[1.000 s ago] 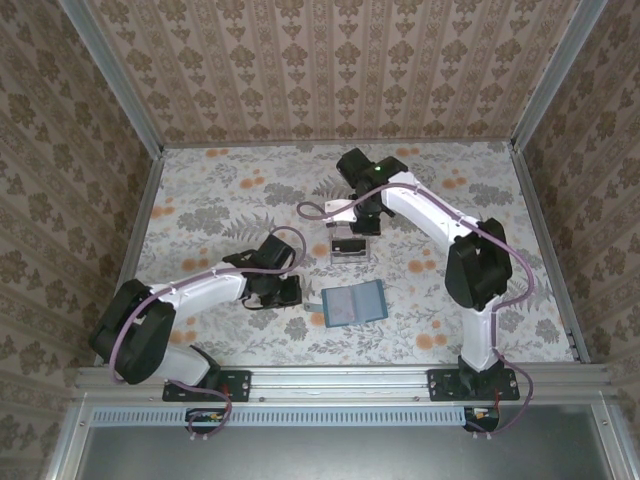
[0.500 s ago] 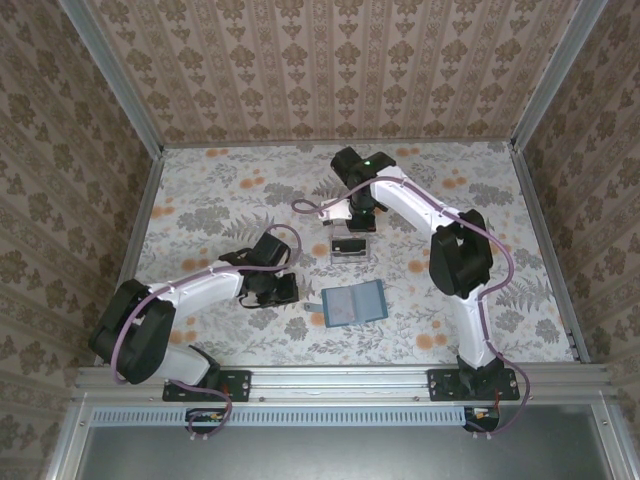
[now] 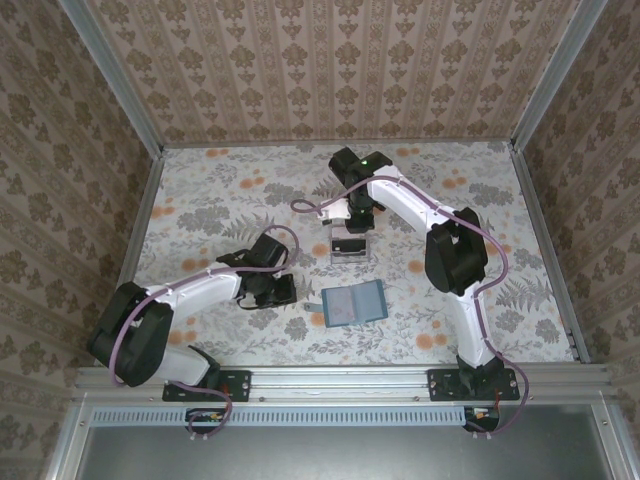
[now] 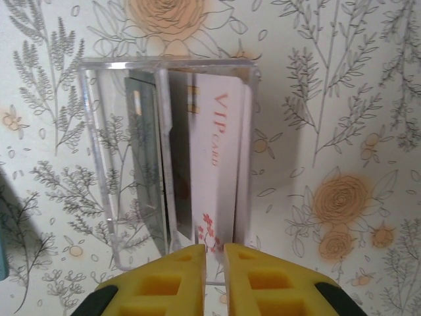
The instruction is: Take the credit cards out of the card holder
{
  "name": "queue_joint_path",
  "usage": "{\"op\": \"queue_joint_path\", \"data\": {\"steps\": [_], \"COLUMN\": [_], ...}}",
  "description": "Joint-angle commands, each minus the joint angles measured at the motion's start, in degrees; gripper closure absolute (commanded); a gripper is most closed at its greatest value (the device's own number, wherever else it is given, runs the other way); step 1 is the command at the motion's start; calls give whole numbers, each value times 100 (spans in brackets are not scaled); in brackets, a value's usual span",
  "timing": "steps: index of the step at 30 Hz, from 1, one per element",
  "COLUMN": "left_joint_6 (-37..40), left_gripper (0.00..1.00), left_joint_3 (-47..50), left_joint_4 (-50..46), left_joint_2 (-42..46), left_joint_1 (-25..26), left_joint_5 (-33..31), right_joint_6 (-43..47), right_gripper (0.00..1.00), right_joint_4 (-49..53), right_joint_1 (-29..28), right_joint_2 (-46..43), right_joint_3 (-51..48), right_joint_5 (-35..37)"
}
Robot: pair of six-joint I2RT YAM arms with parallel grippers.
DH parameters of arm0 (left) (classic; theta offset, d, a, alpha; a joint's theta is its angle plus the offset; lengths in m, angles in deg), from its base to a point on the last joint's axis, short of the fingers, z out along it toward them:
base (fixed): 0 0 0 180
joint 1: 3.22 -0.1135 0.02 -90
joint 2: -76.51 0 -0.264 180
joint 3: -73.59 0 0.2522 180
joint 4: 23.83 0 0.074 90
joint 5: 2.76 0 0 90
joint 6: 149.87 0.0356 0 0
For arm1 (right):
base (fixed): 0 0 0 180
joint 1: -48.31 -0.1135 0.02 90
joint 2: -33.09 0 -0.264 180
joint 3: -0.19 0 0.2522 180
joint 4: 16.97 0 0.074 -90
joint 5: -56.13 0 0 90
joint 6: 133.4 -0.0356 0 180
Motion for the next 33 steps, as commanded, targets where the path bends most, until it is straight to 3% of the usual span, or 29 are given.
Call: {"op": "queue_joint_path", "data": {"steps": [1,9,15,26,33], "left_joint_6": [121,137,136,-44,-149], "left_gripper": [90,90,90,91,92], "left_joint_3": [12,-322,-661,-1017,-972], "left_joint_4": [-131,-253,-237,35,107], "left_joint_2": [151,185,-41,-731,-985], "left_joint_1": [-29,163,410,980,1185], "left_joint_5": [28,5,-3,23,32], "right_joint_6": [-76,-668,-1783,-5131,-7272], "right_gripper": [84,82,80,76,77], "right_joint_4": [-46,-452,-940,-2239,-2189], "right_joint_1": [26,27,-8,-123,-122], "right_joint_2": [-113,-693,-1254,-2540,-3061], "right_joint_3": [167,-400,-1129,-2866,-3375], "right_joint_5": [186,-82,-216,20,-435]}}
